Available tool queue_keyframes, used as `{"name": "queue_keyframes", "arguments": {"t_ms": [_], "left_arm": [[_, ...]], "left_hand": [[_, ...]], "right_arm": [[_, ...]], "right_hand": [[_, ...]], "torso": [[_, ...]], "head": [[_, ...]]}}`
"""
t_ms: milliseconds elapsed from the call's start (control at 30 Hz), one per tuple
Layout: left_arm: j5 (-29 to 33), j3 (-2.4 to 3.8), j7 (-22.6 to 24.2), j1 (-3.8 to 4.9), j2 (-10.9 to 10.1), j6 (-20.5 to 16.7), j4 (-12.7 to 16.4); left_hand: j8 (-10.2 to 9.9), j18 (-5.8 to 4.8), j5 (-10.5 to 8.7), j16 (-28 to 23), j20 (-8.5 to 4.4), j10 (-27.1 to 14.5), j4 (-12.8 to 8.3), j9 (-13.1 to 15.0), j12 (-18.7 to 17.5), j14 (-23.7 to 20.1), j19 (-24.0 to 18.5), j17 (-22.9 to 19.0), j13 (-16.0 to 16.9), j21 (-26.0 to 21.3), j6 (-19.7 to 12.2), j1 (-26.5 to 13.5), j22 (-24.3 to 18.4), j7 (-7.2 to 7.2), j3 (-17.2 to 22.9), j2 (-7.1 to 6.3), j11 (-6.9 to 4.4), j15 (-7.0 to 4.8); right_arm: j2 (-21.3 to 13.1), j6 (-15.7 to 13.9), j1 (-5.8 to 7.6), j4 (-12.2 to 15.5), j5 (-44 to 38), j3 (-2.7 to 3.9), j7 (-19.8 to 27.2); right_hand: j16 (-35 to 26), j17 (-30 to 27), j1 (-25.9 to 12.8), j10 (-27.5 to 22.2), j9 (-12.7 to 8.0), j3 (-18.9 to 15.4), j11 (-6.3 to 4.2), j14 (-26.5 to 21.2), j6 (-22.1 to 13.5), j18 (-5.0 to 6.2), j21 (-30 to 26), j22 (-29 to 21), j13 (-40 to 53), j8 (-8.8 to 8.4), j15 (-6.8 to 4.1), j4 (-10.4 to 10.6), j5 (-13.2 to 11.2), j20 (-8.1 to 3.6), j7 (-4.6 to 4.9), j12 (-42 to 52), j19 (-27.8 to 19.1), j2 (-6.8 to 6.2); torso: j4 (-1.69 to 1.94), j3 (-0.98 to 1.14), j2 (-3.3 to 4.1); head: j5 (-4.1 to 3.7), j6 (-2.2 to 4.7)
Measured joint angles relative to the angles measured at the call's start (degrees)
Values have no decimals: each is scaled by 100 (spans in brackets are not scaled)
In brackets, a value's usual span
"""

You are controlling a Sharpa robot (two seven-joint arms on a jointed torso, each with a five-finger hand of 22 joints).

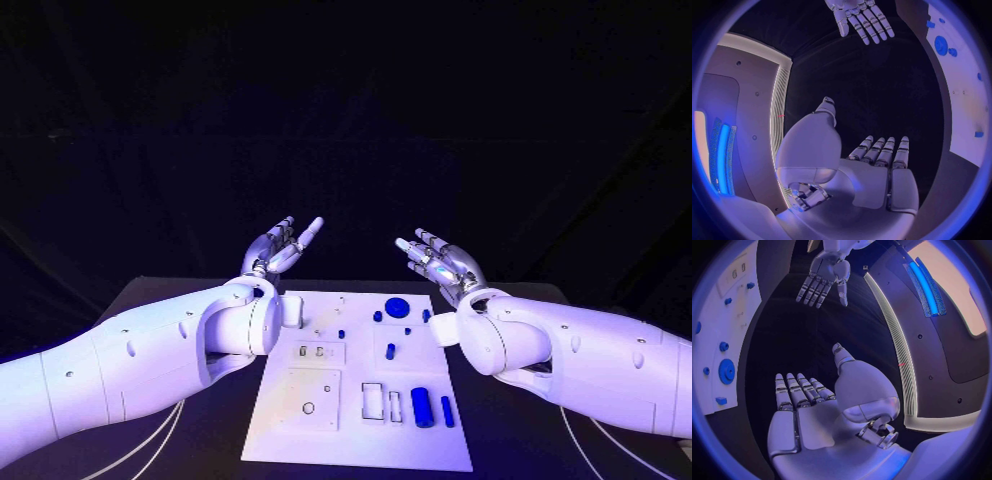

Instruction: Assemble the parts on the task board

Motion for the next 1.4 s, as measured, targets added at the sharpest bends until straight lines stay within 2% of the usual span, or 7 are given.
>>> {"name": "queue_keyframes", "arguments": {"t_ms": [167,333,400,533,967,1300,1400], "left_arm": [[-50,-1,-97,-3,0,85,-2],[-76,-1,-145,-3,0,125,-5],[-93,-3,-146,0,-189,236,85],[-107,0,-131,8,-522,429,58],[-205,-1,-131,50,-937,935,588],[-313,25,-155,144,-1441,1198,1315],[-385,48,-160,160,-1598,1263,1539]], "left_hand": [[110,0,0,89,108,391,84,55,91,394,199,55,56,101,412,322,42,28,39,44,195,179],[438,51,27,571,93,1847,32,229,465,2154,1673,292,237,621,1603,577,314,103,138,224,364,213],[721,330,27,1002,51,3266,-2,363,858,3449,2950,469,385,1139,2617,720,543,191,173,339,301,50],[1012,712,27,1289,26,4164,-136,468,1120,4356,3769,583,439,1491,3648,899,648,372,106,426,129,-195],[1072,715,27,1433,-225,5229,-489,435,1155,5497,4643,779,426,1766,4423,1232,634,411,-75,577,-193,-547],[1041,713,27,1487,-341,5447,-566,405,1155,5742,4843,895,446,1834,4533,1299,634,380,-152,569,-267,-629],[1028,713,27,1487,-360,5447,-581,398,1125,5761,4862,905,446,1834,4533,1299,634,381,-168,569,-267,-649]], "right_arm": [[47,642,156,-110,-247,-136,-274],[65,1032,220,-156,-401,-185,-443],[27,1036,234,-221,-802,-191,-456],[-112,855,270,-330,-1659,-186,-448],[-218,659,464,-336,-3554,-176,-710],[-257,809,660,-353,-5522,-156,-1418],[-209,898,682,-353,-6186,-153,-1734]], "right_hand": [[90,50,353,587,57,56,50,606,487,-1,131,53,46,93,35,-166,22,42,33,96,198,-17],[201,104,627,1412,111,117,45,1411,1110,-1,325,139,98,215,21,-348,22,51,79,208,591,-67],[283,136,764,1975,148,156,12,1966,1541,92,527,231,133,291,-22,-460,22,54,110,285,1022,-101],[456,191,919,2899,206,239,-95,2926,2453,224,907,387,170,433,-157,-635,78,49,188,421,1822,-182],[621,317,1006,4635,240,795,-444,4863,4261,312,1712,661,197,489,-589,-1156,204,-203,502,447,3426,-335],[984,756,872,5363,296,1090,-743,6165,4921,368,2687,1160,266,489,-1004,-1420,568,-647,274,361,4424,-677],[1552,1366,617,5636,330,1163,-926,6978,5229,402,3310,1502,357,458,-1303,-1396,919,-983,88,274,5093,-932]], "torso": [[0,-2,-1],[1,-2,-2],[-3,-3,1],[-10,-12,18],[-18,-42,190],[23,-116,487],[32,-151,586]], "head": [[0,-1],[0,-1],[0,-38],[-8,-90],[-26,-98],[-117,-61],[-163,-43]]}}
